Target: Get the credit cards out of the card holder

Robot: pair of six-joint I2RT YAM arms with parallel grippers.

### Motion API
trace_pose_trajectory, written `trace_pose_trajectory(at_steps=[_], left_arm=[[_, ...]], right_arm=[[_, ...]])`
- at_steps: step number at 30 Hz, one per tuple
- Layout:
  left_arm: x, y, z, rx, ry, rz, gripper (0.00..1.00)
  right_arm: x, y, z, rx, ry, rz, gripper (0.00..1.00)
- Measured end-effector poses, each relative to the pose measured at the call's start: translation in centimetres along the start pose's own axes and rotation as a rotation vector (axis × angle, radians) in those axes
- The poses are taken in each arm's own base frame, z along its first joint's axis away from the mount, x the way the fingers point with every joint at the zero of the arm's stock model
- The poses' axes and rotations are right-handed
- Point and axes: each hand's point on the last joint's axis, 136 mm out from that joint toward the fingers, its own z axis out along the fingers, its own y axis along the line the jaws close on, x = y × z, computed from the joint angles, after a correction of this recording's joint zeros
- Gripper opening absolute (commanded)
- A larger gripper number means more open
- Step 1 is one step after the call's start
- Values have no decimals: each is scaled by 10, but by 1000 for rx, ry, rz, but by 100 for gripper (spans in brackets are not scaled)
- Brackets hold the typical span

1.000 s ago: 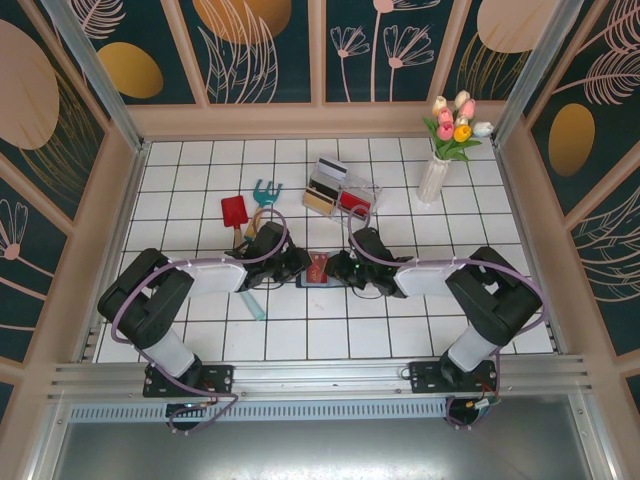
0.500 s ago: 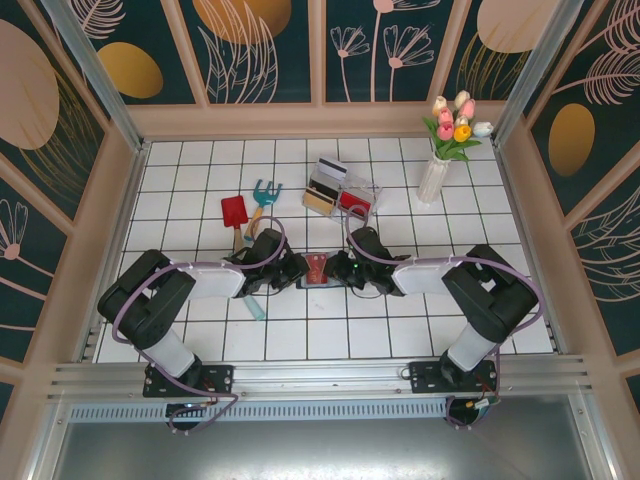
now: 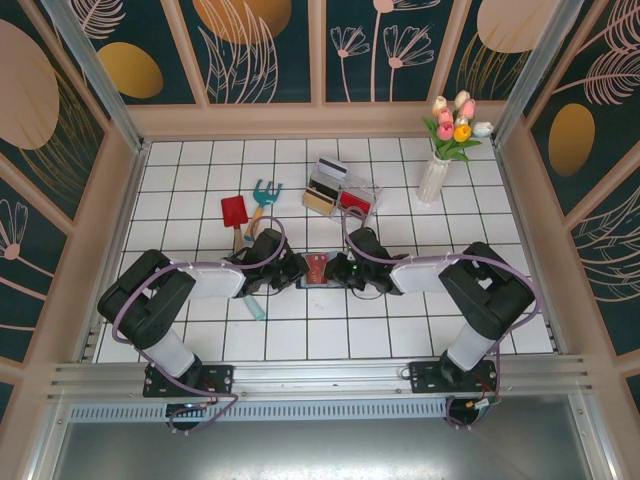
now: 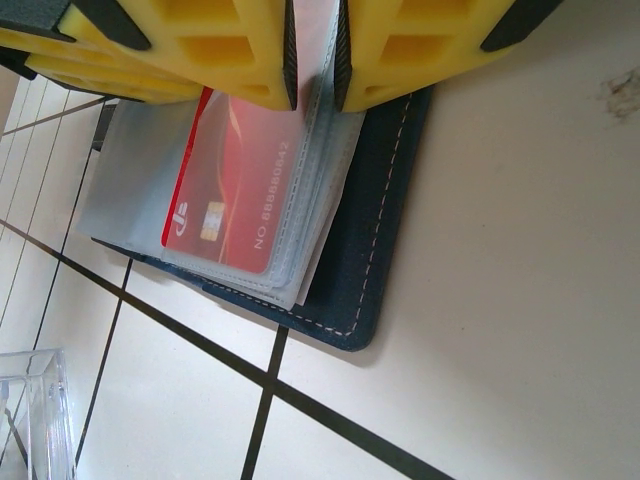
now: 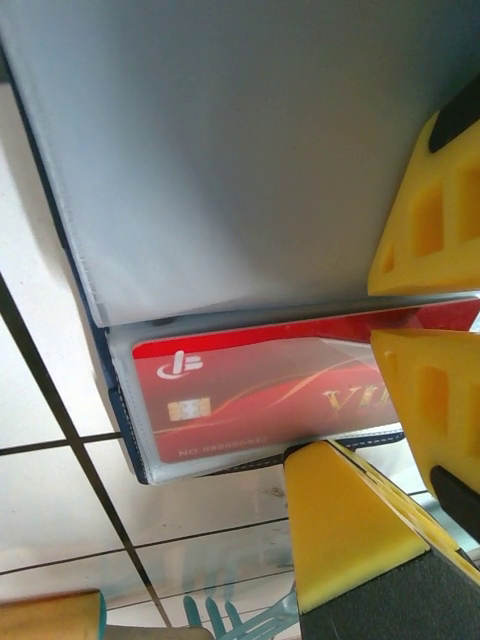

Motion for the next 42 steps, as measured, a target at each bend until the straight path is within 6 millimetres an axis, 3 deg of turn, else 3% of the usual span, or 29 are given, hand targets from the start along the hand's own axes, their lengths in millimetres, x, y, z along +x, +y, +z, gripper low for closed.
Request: trace_pose_trajectory(at_steps=[9, 17, 34, 42], left_arm=[[0, 0, 0, -1, -1, 0, 21], [0, 0, 0, 5, -3, 1, 25], [1, 0, -2, 1, 3, 19, 24], [-3, -26, -12, 46, 12, 78, 23]], right_arm=[[2, 1, 1, -6, 14, -16, 16], [2, 0, 1, -2, 15, -22, 8], [1, -5, -9, 33, 11, -25, 8], [-3, -7, -11, 29, 12, -4, 18]])
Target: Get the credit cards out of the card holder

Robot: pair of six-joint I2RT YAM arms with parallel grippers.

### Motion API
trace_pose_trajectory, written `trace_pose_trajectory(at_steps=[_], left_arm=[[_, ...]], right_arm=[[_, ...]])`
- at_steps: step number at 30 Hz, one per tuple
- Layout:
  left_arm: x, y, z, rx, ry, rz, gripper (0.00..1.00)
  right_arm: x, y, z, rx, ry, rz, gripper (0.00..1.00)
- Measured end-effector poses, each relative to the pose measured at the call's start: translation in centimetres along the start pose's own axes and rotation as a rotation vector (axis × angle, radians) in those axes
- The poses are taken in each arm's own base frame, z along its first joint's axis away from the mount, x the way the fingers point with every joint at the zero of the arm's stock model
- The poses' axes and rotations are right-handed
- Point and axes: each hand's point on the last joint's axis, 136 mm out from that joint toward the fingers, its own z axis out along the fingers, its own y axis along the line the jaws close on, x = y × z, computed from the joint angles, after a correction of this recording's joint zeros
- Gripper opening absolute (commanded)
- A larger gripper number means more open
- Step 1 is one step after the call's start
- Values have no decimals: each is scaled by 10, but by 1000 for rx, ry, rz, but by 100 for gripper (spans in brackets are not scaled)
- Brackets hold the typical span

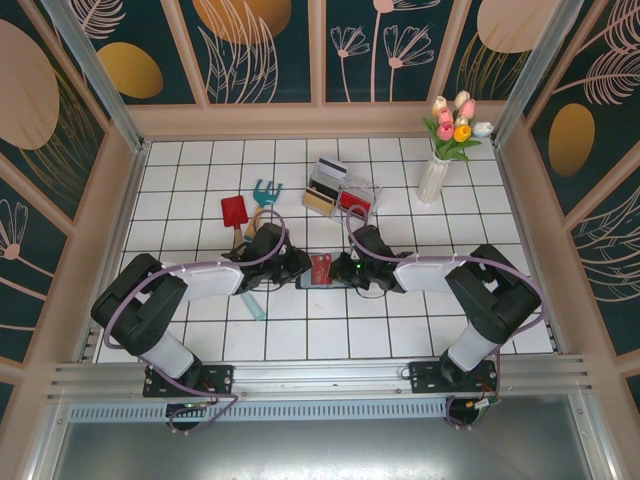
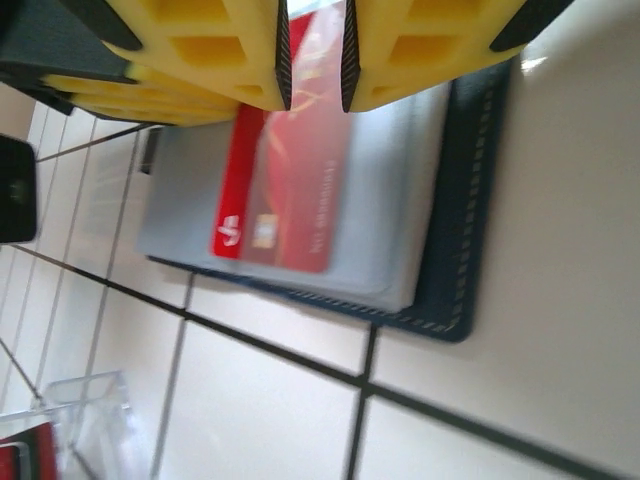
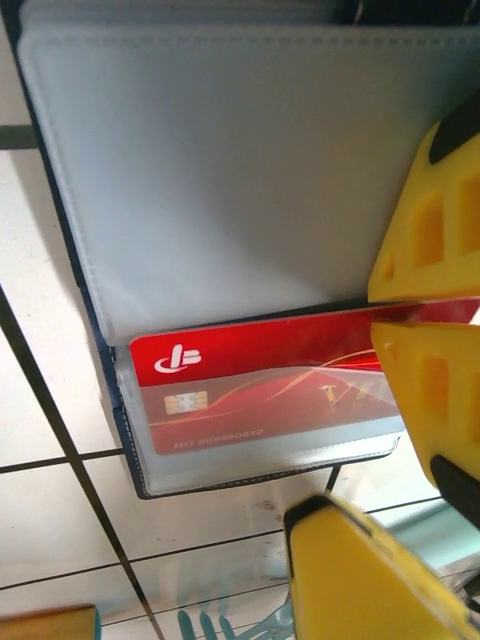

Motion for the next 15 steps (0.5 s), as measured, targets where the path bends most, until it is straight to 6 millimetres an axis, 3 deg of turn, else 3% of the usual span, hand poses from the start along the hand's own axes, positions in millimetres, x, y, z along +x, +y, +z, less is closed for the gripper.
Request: trace_pose_trajectory(at_steps=[5, 15], left_arm=[[-4, -19, -3, 47, 3, 38, 21], [6, 3, 13, -12, 58, 38, 20]], right_arm=[[1, 0, 0, -5, 7, 15, 21], [4, 0, 1, -13, 28, 21, 24]])
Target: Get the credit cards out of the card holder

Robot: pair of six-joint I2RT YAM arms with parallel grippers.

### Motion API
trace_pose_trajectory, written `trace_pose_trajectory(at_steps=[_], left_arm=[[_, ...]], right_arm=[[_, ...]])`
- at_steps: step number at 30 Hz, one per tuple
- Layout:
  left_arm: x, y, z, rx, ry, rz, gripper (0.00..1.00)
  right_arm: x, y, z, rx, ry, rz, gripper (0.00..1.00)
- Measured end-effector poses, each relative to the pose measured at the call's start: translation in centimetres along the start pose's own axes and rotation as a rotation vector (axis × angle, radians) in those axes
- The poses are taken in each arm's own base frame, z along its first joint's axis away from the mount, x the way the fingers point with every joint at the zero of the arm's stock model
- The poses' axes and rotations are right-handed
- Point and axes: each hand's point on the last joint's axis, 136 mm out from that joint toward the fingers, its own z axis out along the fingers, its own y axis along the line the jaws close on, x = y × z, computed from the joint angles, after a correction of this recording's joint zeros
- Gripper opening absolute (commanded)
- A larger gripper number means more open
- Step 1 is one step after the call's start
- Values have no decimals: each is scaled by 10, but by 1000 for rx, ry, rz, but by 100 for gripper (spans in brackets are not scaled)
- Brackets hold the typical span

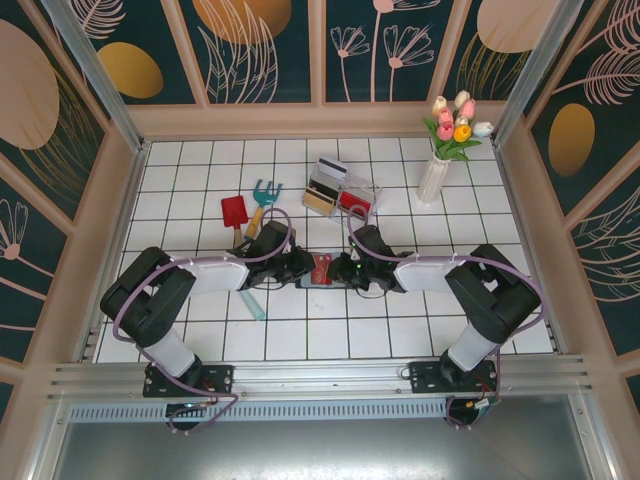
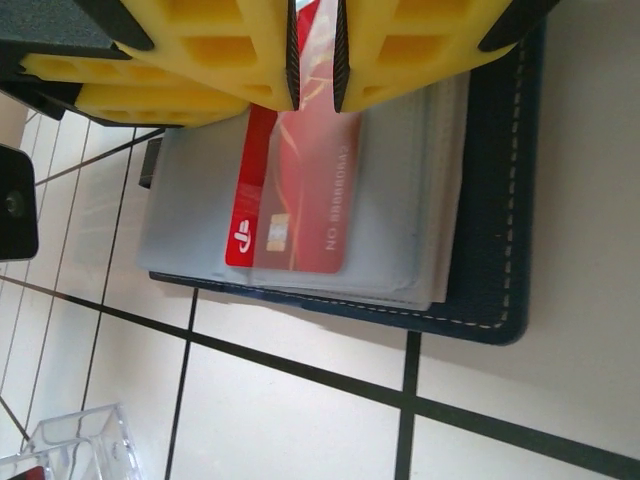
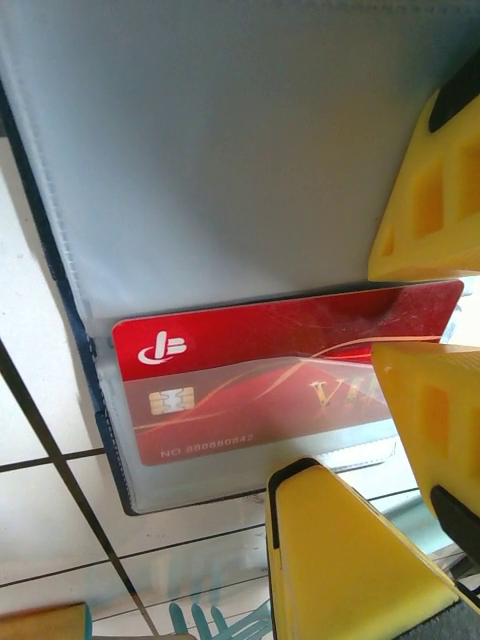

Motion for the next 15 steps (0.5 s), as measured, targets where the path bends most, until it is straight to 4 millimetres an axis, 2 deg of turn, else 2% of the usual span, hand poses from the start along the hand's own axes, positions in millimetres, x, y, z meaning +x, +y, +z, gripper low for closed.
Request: trace_pose_trajectory(at_steps=[8, 12, 15], left_arm=[[4, 15, 5, -42, 4, -5, 19], [4, 16, 6, -29, -3, -1, 19], [4, 17, 6, -24, -6, 1, 19]], right_arm=[[1, -1, 2, -5, 11, -1, 23], [2, 1, 2, -17, 21, -8, 22], [2, 2, 3, -27, 27, -19, 18]])
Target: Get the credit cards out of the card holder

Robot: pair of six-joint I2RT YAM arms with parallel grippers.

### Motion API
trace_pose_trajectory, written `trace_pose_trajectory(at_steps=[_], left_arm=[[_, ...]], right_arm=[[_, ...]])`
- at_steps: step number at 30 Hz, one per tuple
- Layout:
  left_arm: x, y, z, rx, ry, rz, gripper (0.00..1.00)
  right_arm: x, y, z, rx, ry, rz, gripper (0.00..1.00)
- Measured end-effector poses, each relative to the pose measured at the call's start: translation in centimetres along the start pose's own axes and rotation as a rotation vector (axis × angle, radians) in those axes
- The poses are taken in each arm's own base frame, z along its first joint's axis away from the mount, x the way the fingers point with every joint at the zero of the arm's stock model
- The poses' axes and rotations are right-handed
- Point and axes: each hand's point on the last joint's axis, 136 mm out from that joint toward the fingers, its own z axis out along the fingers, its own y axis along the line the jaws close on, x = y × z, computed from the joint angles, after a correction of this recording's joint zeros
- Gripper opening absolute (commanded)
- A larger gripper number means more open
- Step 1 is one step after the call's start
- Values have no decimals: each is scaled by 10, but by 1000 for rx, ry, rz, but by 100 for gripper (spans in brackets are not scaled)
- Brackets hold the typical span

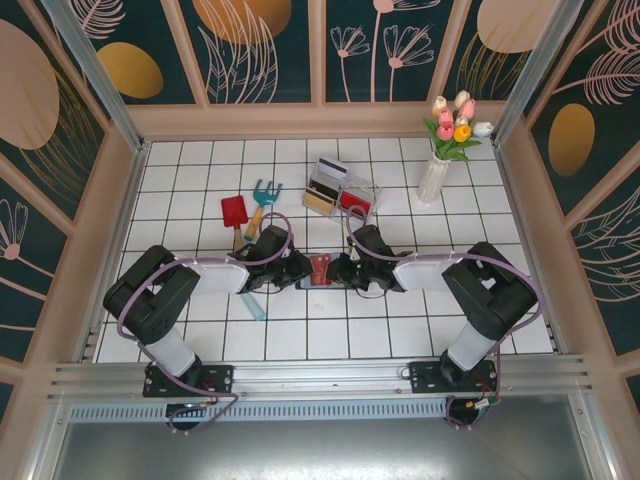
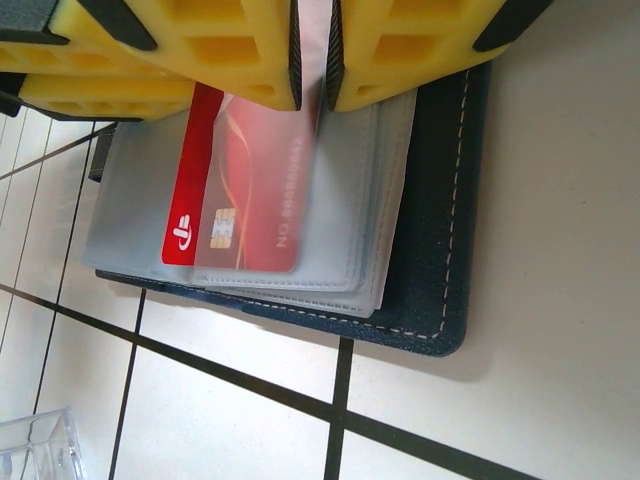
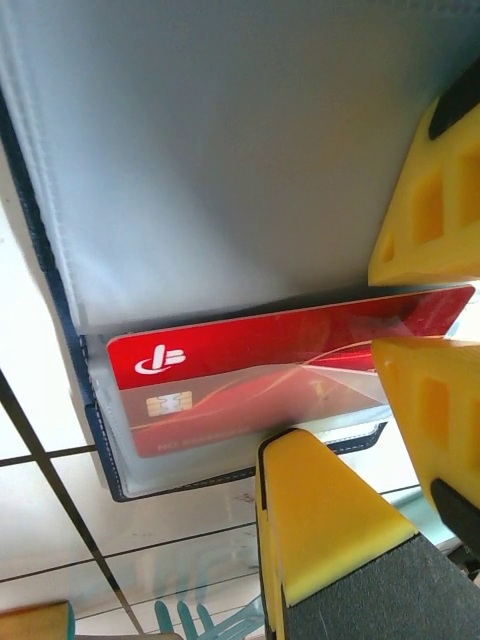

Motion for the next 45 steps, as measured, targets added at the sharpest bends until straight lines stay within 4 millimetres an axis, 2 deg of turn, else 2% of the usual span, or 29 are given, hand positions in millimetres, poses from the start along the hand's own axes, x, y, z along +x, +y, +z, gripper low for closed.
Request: trace_pose_trajectory(at_steps=[12, 23, 25, 28, 30, 33, 38, 41, 45], left_arm=[[0, 0, 0, 6, -5, 2, 19], [-1, -1, -1, 9, -7, 3, 19], [-1, -1, -1, 10, -7, 4, 22], [-1, -5, -3, 18, -5, 10, 32], [-1, -12, -5, 34, 6, 21, 38], [-6, -33, -11, 89, 12, 53, 48], [-22, -81, -37, 236, -16, 112, 69], [-29, -103, -54, 326, -33, 128, 81], [-33, -128, -71, 428, -34, 135, 85]], right_arm=[[-3, -1, -2, -7, -7, 3, 8], [-10, -17, -34, 32, -64, 7, 3], [-13, -18, -41, 34, -84, 5, 1], [-17, -16, -54, 19, -116, -13, 0], [-22, -11, -63, 0, -139, -30, 0], [-29, -1, -77, -56, -162, -56, 0], [-44, 24, -102, -195, -205, -116, 0], [-47, 43, -115, -297, -207, -162, 0], [-47, 66, -131, -418, -190, -218, 0]])
